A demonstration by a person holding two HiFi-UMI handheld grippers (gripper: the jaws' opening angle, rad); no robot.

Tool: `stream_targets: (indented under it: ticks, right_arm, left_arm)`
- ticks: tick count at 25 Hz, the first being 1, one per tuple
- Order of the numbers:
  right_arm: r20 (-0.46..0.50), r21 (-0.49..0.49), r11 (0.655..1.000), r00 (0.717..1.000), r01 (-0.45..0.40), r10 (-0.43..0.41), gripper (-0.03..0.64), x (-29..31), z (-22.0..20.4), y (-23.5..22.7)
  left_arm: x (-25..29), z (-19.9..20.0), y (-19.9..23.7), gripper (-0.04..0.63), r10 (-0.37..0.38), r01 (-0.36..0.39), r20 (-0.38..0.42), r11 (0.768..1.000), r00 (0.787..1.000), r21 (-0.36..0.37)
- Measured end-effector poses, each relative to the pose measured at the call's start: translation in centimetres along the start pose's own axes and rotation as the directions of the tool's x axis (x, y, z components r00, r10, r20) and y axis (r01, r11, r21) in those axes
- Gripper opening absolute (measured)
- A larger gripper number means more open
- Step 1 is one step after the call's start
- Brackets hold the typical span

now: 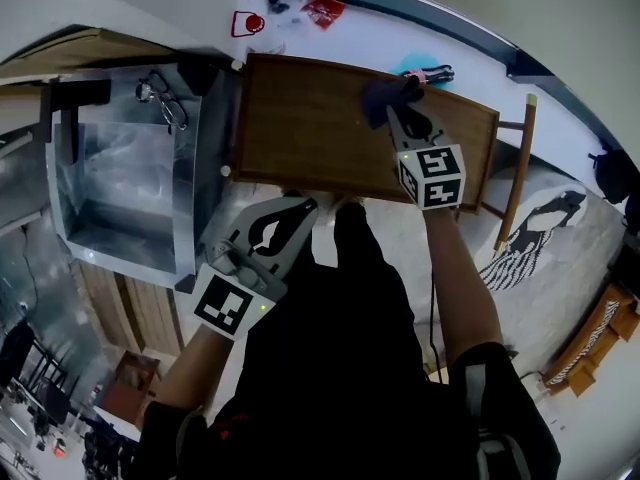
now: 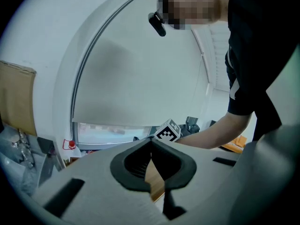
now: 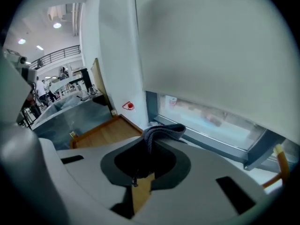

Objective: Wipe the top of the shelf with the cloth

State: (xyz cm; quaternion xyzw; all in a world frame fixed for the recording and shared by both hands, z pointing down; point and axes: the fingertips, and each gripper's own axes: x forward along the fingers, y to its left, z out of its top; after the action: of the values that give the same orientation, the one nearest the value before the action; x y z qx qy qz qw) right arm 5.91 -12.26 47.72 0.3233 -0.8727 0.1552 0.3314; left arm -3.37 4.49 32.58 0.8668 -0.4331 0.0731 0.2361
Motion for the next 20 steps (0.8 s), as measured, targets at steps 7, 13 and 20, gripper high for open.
stream_targets:
  ticks: [7, 13, 20]
  right_arm:
    - [-0.009, -0.101, 0.977, 0.983, -0.185, 0.185, 0.032, 4.6, 4.0, 11.5]
    - [-0.076, -0.147, 0.944, 0.955, -0.295, 0.287, 0.032, 8.6, 4.1, 18.3]
    - [-0.191, -0.190, 0.920, 0.932, -0.343, 0.308, 0.032, 14.5, 1.1, 22.1]
  left_arm:
    - [-5.6, -0.2, 4.0, 0.020, 0.089, -0.085, 0.053, 0.994, 0.995, -0.075]
    - [-9.2, -0.7, 6.8, 0.020, 0.154, -0.144, 0.080, 0.982, 0.985, -0.122]
    - [-12.0, -2.5, 8.9, 0.020, 0.187, -0.175, 0.067, 0.972, 0.980, -0.154]
